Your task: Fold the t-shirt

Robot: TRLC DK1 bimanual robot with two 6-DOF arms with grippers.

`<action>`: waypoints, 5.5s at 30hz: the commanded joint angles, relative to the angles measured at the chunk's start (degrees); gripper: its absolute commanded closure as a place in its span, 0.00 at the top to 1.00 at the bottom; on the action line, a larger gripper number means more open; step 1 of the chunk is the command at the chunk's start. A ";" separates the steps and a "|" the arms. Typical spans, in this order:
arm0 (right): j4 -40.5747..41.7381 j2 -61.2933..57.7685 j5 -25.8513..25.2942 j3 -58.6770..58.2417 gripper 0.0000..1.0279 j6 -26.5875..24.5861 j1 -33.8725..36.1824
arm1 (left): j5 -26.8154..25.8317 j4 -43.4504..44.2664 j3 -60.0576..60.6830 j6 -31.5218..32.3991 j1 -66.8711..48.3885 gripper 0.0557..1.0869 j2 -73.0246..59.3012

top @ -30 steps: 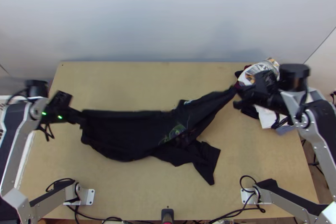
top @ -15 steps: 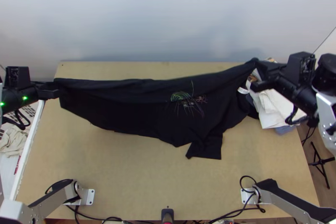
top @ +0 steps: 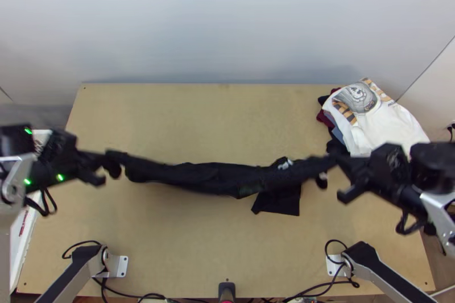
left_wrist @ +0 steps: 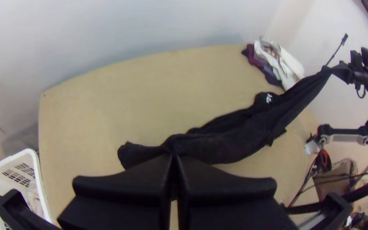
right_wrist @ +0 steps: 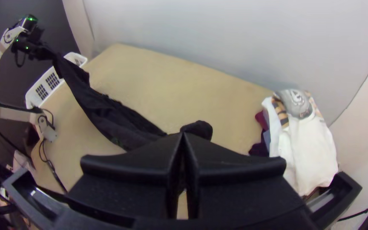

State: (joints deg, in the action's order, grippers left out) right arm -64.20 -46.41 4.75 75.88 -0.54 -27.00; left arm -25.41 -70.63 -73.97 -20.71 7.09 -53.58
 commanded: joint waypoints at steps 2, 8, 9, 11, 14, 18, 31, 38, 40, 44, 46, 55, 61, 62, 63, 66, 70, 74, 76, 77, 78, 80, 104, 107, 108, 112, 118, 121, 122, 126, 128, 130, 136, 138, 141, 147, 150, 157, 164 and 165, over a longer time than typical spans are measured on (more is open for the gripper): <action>-7.25 7.13 -0.01 -16.90 0.03 -3.24 -0.24 | 2.03 -1.26 18.87 -4.87 -3.14 0.04 7.53; -4.61 2.91 3.60 -30.09 0.03 -4.12 0.11 | 2.29 0.41 25.63 -4.43 -7.53 0.04 6.56; -4.53 0.80 3.68 -30.44 0.03 -4.47 -0.07 | 2.29 1.20 26.25 -4.16 -8.24 0.04 6.12; -1.80 -3.24 3.68 -31.05 0.05 -6.14 -1.03 | 2.29 2.78 27.22 -4.08 -8.94 0.04 4.28; -3.73 -11.24 2.80 -31.84 0.44 -11.15 -6.39 | 2.29 4.10 27.04 -4.25 -8.94 0.04 0.94; -4.97 -13.35 1.93 -30.61 0.72 -12.38 -9.56 | 2.38 5.59 25.63 -3.81 -10.43 0.04 -0.65; -11.82 -16.25 0.96 -16.20 0.93 -11.68 -4.20 | 3.17 5.06 25.99 -4.69 -9.91 0.04 -0.91; -10.59 -17.66 1.05 -20.15 0.96 -11.51 -3.76 | 3.17 5.77 25.46 -3.99 -10.17 0.04 -1.88; -9.97 -19.59 1.05 -20.15 0.95 -11.07 -3.85 | 3.17 5.77 25.28 -3.81 -10.17 0.04 -2.32; -4.79 -23.28 0.96 -21.56 0.90 -11.07 -2.88 | 3.17 5.77 25.37 -3.55 -9.91 0.04 -2.23; -2.59 -25.92 0.96 -22.53 0.90 -11.33 -2.09 | 3.17 5.68 25.55 -3.28 -9.73 0.04 -1.79; 5.67 -31.72 0.87 -26.31 0.77 -11.33 -2.00 | 3.17 5.33 25.46 -2.85 -8.59 0.04 -0.29; 7.69 -31.11 0.87 -29.56 0.57 -11.68 -1.65 | 3.17 5.24 25.46 -2.49 -8.59 0.04 0.32; 8.22 -31.02 0.87 -30.00 0.55 -11.68 -1.47 | 3.17 5.24 25.37 -2.49 -8.59 0.04 0.23; 8.39 -31.02 0.87 -30.35 0.53 -11.68 -1.47 | 3.17 5.24 25.28 -2.58 -8.59 0.04 0.23; 8.83 -30.93 0.87 -31.14 0.46 -11.77 -1.56 | 3.26 5.33 24.84 -2.58 -8.59 0.04 -0.03; 10.59 -29.96 0.96 -31.76 0.16 -11.68 -1.82 | 3.26 5.33 24.67 -2.49 -8.59 0.04 -0.21; 9.71 -25.92 0.96 -30.88 0.03 -11.68 -3.32 | 3.26 5.33 24.76 -2.49 -8.59 0.04 -0.21; 8.04 -22.58 0.96 -29.56 0.03 -11.51 -4.11 | 3.26 5.33 24.67 -2.49 -8.50 0.04 -0.03; 6.64 -20.74 0.87 -28.50 0.03 -11.42 -4.11 | 3.26 5.24 24.67 -2.49 -8.50 0.04 0.06; 4.53 -19.24 0.87 -27.01 0.03 -11.24 -4.11 | 3.26 5.24 24.67 -2.49 -8.24 0.04 0.14; -0.83 -16.78 0.87 -23.41 0.03 -11.24 -3.85 | 3.26 5.06 24.40 -2.58 -7.71 0.04 0.23; 5.14 -4.04 -9.68 15.09 0.03 -3.42 -1.74 | -0.26 4.45 -7.41 2.87 8.82 0.04 -3.99; 5.23 -5.44 -9.41 18.17 0.03 -2.63 -4.02 | -0.87 1.46 -17.26 6.21 2.49 0.04 -5.57; 5.23 -5.62 -9.15 19.31 0.03 -2.28 -4.46 | -0.96 -0.74 -22.27 6.47 2.31 0.04 -7.33; 3.38 -5.53 -9.06 25.29 0.03 -1.66 -6.83 | -1.05 -8.21 -41.78 7.53 -0.32 0.04 -14.09; 0.75 -4.65 -9.06 33.28 0.03 -1.49 -8.94 | -1.05 -8.91 -49.07 10.16 -3.14 0.04 -13.30; 0.75 -4.39 -9.06 35.57 0.03 0.62 -8.68 | -0.69 -8.30 -49.95 11.39 -1.82 0.04 -11.37; 0.75 -4.12 -8.97 36.10 0.03 1.06 -7.89 | -0.61 -8.30 -51.09 12.10 -0.94 0.04 -10.93; 0.22 -3.24 -5.54 38.21 0.03 3.17 -4.37 | -0.52 -8.38 -53.12 13.85 2.84 0.04 -7.24; -1.19 -3.33 -2.12 39.08 0.03 4.49 -2.70 | -0.61 -8.82 -53.12 15.44 2.84 0.04 -5.39; -2.42 -3.07 1.49 39.35 0.03 6.34 -0.94 | -1.13 -9.17 -52.76 15.96 2.84 0.04 -3.37; -7.25 -2.63 12.91 41.11 0.03 10.82 3.45 | -9.57 -11.99 -51.36 18.51 2.84 0.04 0.94; -8.22 -2.10 17.22 41.46 0.03 12.14 5.03 | -14.05 -12.60 -48.98 18.51 2.84 0.04 3.13; -8.39 -1.93 19.77 43.48 0.03 12.93 5.38 | -19.15 -12.95 -47.67 18.25 2.84 0.04 4.89; -6.28 -7.02 32.95 55.70 0.03 19.61 12.24 | -25.57 -10.05 -56.10 23.70 2.93 0.04 1.99; -6.46 -3.95 36.55 49.81 0.03 19.87 13.73 | -31.28 -9.09 -53.29 24.66 5.56 0.04 4.36; -5.76 0.62 38.40 37.68 0.03 19.78 15.40 | -34.71 -8.73 -37.56 16.58 6.71 0.04 10.60; 4.26 -1.58 37.96 16.50 0.03 17.41 14.44 | -26.89 5.86 -11.19 8.40 7.59 0.04 11.48; 5.76 -2.72 37.79 13.68 0.03 15.65 14.00 | -25.30 9.72 -6.80 8.14 7.50 0.04 11.22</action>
State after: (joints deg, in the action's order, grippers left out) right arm -65.41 -46.89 42.11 105.56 18.52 -12.78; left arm -55.83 -73.45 -102.17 -7.70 14.00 -43.55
